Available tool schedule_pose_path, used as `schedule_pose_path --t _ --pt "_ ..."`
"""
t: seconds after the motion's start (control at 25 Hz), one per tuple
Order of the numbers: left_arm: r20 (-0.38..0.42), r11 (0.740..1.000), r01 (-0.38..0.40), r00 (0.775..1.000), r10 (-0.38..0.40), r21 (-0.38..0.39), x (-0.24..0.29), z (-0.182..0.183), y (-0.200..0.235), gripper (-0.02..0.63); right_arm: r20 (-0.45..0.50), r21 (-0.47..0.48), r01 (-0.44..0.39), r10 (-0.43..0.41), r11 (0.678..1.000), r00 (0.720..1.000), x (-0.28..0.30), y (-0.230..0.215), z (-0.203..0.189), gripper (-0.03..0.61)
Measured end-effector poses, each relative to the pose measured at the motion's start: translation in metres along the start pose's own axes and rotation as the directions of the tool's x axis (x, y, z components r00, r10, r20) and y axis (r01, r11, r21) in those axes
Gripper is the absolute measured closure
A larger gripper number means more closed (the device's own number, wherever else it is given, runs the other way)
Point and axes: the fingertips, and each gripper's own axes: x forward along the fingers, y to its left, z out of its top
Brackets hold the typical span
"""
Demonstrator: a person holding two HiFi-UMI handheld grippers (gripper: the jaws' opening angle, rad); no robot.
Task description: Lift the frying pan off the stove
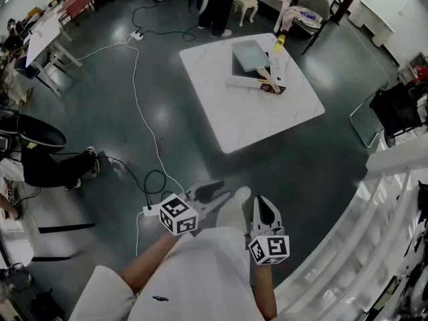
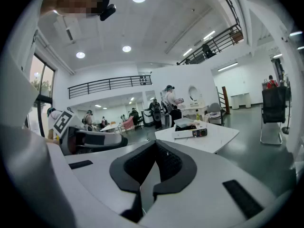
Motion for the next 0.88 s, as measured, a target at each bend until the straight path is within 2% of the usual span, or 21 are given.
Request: schedule_pose_path --t 0.08,0.16,0.2,0.44,0.64,0.88 --pt "0.034 0.998 -0.046 0.998 0.045 0.05 -0.01 0.008 -0.019 0.504 0.002 -0.034 -0.01 0.01 0.999 1.0 -0.009 0.011 0.012 0.578" --pt "0.062 0.991 -0.106 0.993 0.101 0.083 -0.022 0.013 -0.03 0.587 0.009 -0.055 -0.013 0.014 0.998 1.0 -0.015 0.019 0.023 0.58" --pt "0.069 0.987 -0.136 0.989 0.13 0.091 -0.027 0.014 -0.032 0.599 0.014 -0.058 -0.01 0.011 0.998 1.0 -0.017 0.021 0.026 0.58" --pt "0.074 0.961 -0.264 0.963 0.258 0.084 -0.032 0.012 -0.039 0.604 -0.001 -0.039 0.004 -0.004 0.999 1.0 -0.027 0.009 0.032 0.58" --pt "0.066 0.951 -0.293 0.955 0.288 0.098 -0.024 0.013 -0.043 0.607 -0.031 -0.023 -0.017 0.017 1.0 0.999 -0.026 -0.001 0.031 0.58" --pt "0.034 0.943 -0.324 0.946 0.322 0.083 -0.002 0.006 -0.042 0.607 0.0 -0.004 -0.037 0.037 0.999 0.999 -0.023 -0.029 0.044 0.578"
